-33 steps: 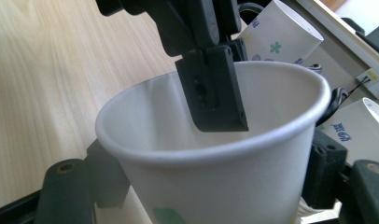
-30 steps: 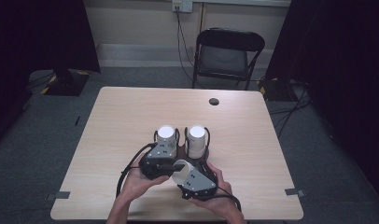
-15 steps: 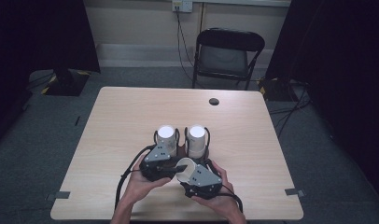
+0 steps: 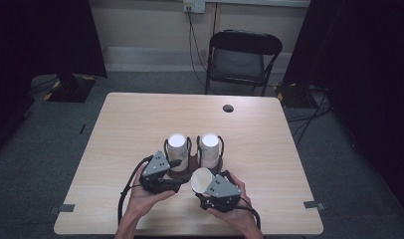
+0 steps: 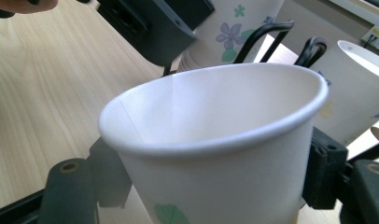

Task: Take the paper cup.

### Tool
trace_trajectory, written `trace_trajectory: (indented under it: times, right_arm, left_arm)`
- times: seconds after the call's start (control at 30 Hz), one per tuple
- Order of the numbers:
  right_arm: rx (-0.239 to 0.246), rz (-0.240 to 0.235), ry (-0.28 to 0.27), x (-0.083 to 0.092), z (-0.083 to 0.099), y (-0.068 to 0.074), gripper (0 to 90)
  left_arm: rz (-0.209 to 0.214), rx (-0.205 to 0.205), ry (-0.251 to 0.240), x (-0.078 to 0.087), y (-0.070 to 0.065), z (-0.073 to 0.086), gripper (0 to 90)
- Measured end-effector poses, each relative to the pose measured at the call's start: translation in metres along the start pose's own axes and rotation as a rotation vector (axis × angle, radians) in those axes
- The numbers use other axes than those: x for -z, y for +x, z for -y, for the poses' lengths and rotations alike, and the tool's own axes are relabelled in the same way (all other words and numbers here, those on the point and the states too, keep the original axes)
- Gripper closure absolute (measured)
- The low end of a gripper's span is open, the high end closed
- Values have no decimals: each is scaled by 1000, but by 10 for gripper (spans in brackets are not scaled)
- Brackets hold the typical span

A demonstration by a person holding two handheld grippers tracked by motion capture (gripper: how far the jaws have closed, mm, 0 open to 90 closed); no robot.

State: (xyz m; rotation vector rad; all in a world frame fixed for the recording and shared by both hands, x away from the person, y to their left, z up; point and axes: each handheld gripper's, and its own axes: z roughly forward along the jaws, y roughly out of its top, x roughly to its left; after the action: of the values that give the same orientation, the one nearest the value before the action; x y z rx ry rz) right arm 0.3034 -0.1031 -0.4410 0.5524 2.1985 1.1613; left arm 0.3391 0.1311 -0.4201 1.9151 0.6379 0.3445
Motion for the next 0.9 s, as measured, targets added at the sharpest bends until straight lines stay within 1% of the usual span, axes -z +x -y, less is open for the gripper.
trace_trajectory:
  times: [0.07, 0.1, 0.13, 0.17, 0.23, 0.3, 0.33, 0.4, 0.47, 0.5, 0.53, 0.63, 0.7, 0.77, 0.8, 0.87, 0.9]
  right_arm:
    - [-11, 1, -2, 1, 1, -1, 264]
    - [-17, 1, -4, 1, 1, -2, 265]
    - [-20, 0, -6, 1, 2, -3, 265]
    - [-24, 0, -6, 2, 2, -3, 264]
    - [-30, 4, -7, 3, 3, -5, 265]
    - [-36, 8, -4, 4, 4, -6, 265]
    - [-36, 11, -7, 4, 5, -8, 264]
    - [-45, 20, -9, 6, 6, -9, 265]
    - [-54, 27, -11, 7, 7, -10, 265]
    - [-59, 30, -12, 8, 8, -11, 265]
    - [-63, 32, -15, 8, 9, -12, 265]
    - [-77, 35, -13, 9, 10, -15, 266]
    - [-92, 30, -24, 10, 10, -17, 266]
    - [-96, 38, -25, 11, 10, -19, 267]
    - [-100, 39, -26, 12, 10, -20, 267]
    - [-114, 43, -27, 13, 11, -22, 268]
    - [-115, 46, -26, 13, 11, -23, 269]
  left_arm:
    - [-17, 1, -19, 1, 0, 2, 342]
    - [-17, 14, -19, 1, 0, 2, 320]
    - [-19, 20, -23, 2, 0, 3, 303]
    - [-23, 23, -47, 5, -1, 3, 284]
    - [-17, 18, -64, 8, -2, 4, 273]
    - [-40, 3, -73, 11, -3, 4, 240]
    - [-43, -1, -76, 13, -2, 4, 231]
    - [-62, 17, -93, 16, -1, 7, 201]
    - [-70, 11, -101, 18, 0, 11, 165]
    - [-70, 20, -109, 20, 1, 13, 163]
    - [-84, 15, -115, 22, 1, 15, 161]
    - [-94, 5, -122, 24, 2, 20, 158]
    - [-112, 0, -123, 26, 3, 23, 158]
    - [-118, 16, -122, 26, 5, 26, 157]
    - [-127, 17, -122, 26, 5, 27, 156]
    - [-161, 22, -111, 26, 7, 30, 157]
    - [-186, 11, -114, 26, 7, 32, 157]
